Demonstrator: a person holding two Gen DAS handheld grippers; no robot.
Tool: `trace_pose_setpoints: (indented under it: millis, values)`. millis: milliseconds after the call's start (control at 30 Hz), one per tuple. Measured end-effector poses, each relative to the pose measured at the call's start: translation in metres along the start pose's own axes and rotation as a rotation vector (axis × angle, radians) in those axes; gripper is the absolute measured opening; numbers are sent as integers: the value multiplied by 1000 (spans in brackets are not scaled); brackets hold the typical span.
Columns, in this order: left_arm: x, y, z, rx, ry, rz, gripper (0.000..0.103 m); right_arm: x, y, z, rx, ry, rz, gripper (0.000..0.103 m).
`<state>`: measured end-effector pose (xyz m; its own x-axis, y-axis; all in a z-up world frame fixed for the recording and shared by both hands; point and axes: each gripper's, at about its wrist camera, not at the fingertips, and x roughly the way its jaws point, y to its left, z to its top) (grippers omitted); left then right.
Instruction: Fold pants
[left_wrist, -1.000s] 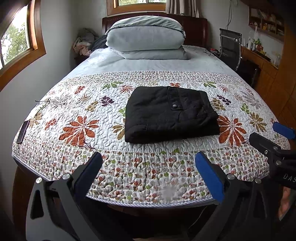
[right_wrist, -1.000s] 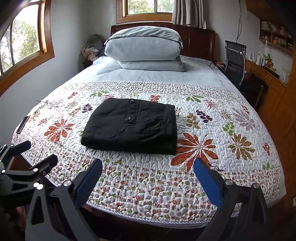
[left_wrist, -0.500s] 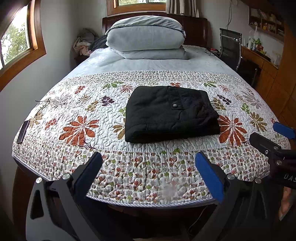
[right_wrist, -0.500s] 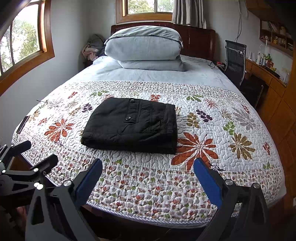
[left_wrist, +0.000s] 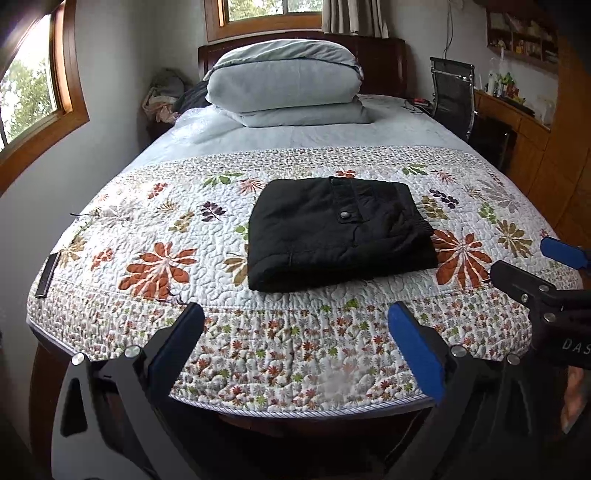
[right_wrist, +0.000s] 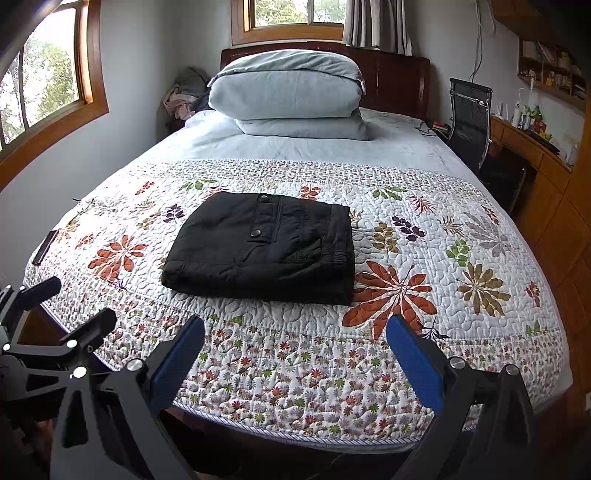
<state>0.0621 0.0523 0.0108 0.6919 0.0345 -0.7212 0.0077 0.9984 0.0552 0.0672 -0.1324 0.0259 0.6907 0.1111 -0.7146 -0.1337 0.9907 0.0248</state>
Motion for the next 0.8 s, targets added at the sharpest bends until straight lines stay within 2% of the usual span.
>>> trace_pose_setpoints:
  millis: [800]
  values:
    - [0,6,0,-26,15,-3,100,0,2,-1,2,0,-3,99]
